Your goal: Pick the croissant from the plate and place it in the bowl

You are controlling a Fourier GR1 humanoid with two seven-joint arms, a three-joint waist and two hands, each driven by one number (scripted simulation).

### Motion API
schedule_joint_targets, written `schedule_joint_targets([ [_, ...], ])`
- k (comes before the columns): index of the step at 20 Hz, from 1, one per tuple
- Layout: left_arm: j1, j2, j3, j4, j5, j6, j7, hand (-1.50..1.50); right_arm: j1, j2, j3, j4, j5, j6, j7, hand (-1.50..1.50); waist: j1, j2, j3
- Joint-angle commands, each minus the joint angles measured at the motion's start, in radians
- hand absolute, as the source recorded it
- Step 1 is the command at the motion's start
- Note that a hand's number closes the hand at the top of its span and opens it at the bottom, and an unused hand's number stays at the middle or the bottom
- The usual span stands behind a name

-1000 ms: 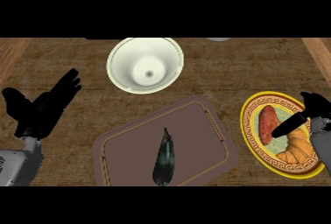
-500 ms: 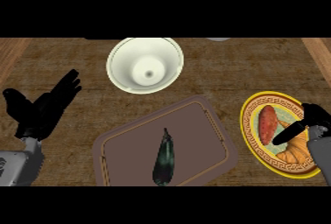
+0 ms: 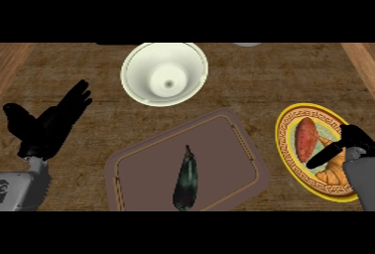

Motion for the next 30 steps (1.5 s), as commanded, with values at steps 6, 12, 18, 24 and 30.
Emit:
schedule_joint_targets([
  [6, 0.052, -0.035, 0.035, -0.035, -0.033, -0.037, 0.001, 0.00, 0.005, 0.000, -0.014, 0.066, 0.105, -0.036, -0.096, 1.50, 0.003, 0.000, 0.001],
  [12, 0.059, -0.011, 0.078, -0.040, -0.011, -0.099, 0.001, 0.00, -0.037, -0.028, -0.059, 0.114, 0.111, -0.031, -0.171, 1.50, 0.005, 0.001, 0.001],
  [18, -0.009, -0.040, 0.092, -0.022, -0.054, -0.061, 0.061, 0.00, 0.024, 0.014, -0.034, -0.036, 0.142, -0.008, -0.126, 1.50, -0.003, -0.001, 0.001],
  [24, -0.014, -0.073, 0.060, -0.031, -0.066, -0.045, 0.055, 0.00, 0.024, 0.197, 0.227, -0.186, 0.242, -0.037, -0.186, 1.50, 0.002, -0.007, 0.001],
  [30, -0.025, -0.065, 0.074, -0.024, -0.077, -0.040, 0.061, 0.00, 0.107, 0.196, 0.379, -0.495, 0.311, 0.011, -0.170, 1.50, -0.020, -0.006, 0.001],
])
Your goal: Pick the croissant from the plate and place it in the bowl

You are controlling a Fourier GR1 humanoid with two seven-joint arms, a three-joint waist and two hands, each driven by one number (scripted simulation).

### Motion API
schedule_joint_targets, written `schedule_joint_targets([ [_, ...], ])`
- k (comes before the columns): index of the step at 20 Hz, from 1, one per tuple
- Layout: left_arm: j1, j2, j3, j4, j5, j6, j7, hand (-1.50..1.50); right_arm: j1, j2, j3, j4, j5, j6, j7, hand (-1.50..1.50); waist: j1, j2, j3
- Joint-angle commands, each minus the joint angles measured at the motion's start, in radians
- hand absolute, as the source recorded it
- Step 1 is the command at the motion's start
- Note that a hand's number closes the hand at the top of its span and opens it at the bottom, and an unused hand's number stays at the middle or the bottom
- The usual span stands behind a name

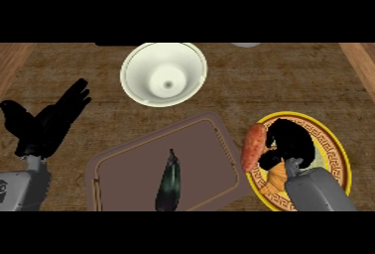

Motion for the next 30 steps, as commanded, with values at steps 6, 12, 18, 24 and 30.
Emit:
schedule_joint_targets([
  [6, -0.011, 0.015, 0.036, 0.011, 0.019, -0.028, 0.013, 0.00, 0.014, 0.045, 0.142, -0.443, 0.082, 0.154, 0.161, 1.50, -0.006, 0.002, 0.001],
  [12, 0.010, -0.009, 0.024, -0.020, -0.001, -0.009, 0.019, 0.00, -0.095, 0.124, 0.190, -0.666, 0.113, 0.422, 0.385, 1.50, 0.000, 0.002, 0.000],
  [18, 0.047, -0.006, 0.017, -0.077, 0.002, -0.020, 0.030, 0.00, -0.285, 0.249, 0.191, -0.686, 0.149, 0.566, 0.483, 1.50, 0.010, -0.005, -0.002],
  [24, -0.005, -0.023, 0.000, -0.049, -0.022, -0.002, 0.058, 0.00, -0.480, 0.253, 0.119, -0.569, 0.001, 0.463, 0.530, 1.50, 0.016, 0.001, -0.001],
  [30, 0.004, -0.026, 0.010, -0.013, -0.013, -0.030, 0.006, 0.00, -0.725, 0.254, 0.013, -0.400, -0.119, 0.363, 0.571, 1.50, 0.027, 0.001, -0.001],
])
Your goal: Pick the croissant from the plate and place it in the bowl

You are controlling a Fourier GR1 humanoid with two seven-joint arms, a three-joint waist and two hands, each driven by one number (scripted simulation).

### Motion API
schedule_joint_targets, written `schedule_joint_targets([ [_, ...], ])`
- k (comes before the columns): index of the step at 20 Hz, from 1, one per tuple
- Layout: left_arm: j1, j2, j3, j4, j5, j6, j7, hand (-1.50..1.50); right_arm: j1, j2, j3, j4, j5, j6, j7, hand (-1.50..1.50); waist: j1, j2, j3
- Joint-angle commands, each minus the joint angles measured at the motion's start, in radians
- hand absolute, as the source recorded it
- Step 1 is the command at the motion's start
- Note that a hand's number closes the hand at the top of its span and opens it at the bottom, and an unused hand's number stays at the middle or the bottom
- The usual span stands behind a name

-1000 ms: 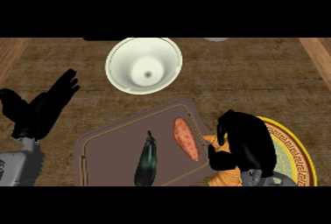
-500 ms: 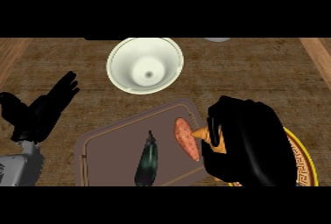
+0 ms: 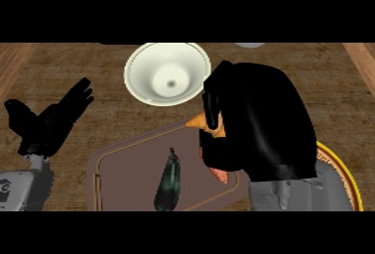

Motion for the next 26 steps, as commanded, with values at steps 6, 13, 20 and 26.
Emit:
schedule_joint_targets([
  [6, 0.008, -0.055, -0.049, -0.025, -0.035, 0.027, 0.004, 0.00, -0.345, 0.018, -0.099, 0.365, -0.052, -0.132, 0.151, 1.50, 0.013, 0.004, 0.001],
  [13, -0.037, -0.010, 0.004, 0.035, -0.007, -0.020, -0.025, 0.00, -0.479, 0.018, -0.112, 0.712, -0.010, -0.359, -0.008, 1.50, 0.025, 0.014, 0.001],
  [20, -0.047, -0.026, -0.009, 0.003, -0.009, -0.008, 0.011, 0.00, -0.535, 0.019, -0.176, 1.079, 0.053, -0.555, -0.174, 1.50, 0.039, 0.019, 0.001],
  [26, -0.010, -0.031, -0.019, -0.018, -0.016, -0.015, 0.006, 0.00, -0.603, 0.013, -0.269, 1.333, 0.034, -0.700, -0.307, 1.50, 0.056, 0.026, 0.001],
])
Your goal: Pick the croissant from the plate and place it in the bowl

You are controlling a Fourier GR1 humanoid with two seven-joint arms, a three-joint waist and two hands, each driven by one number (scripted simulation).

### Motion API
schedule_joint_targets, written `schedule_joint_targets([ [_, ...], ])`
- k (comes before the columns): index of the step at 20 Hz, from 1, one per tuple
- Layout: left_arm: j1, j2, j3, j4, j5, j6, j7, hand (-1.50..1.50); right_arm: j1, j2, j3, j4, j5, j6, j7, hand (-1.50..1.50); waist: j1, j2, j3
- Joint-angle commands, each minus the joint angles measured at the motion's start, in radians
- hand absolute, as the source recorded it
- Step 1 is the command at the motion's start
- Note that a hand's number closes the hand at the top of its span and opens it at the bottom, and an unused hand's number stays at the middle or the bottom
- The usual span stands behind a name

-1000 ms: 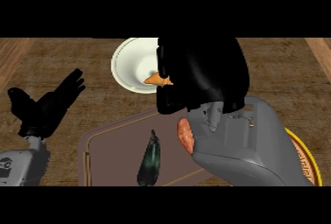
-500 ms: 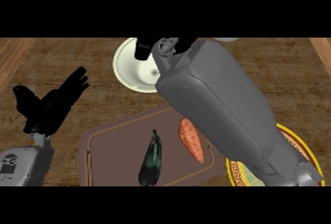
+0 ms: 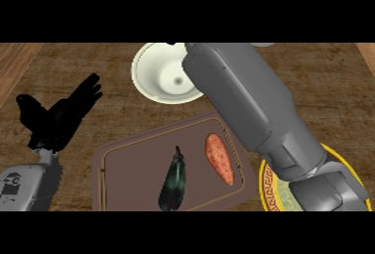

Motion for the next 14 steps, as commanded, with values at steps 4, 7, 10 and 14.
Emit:
schedule_joint_targets([
  [4, -0.025, -0.011, -0.010, -0.020, 0.002, -0.002, 0.011, 0.00, -0.004, -0.002, -0.108, 0.250, -0.060, -0.180, -0.218, 1.50, 0.028, 0.019, 0.001],
  [7, -0.040, -0.004, -0.017, -0.009, -0.006, -0.017, 0.003, 0.00, -0.010, 0.003, -0.107, 0.336, -0.085, -0.198, -0.276, 1.50, 0.046, 0.022, 0.000],
  [10, -0.047, -0.017, -0.020, 0.011, -0.015, -0.007, -0.011, 0.00, -0.025, -0.001, -0.147, 0.398, -0.101, -0.179, -0.334, 1.50, 0.042, 0.028, 0.000],
  [14, -0.052, -0.004, -0.020, 0.006, -0.008, -0.026, -0.006, 0.00, 0.004, 0.003, -0.301, 0.379, -0.244, -0.305, -0.330, -1.50, 0.063, 0.038, 0.002],
])
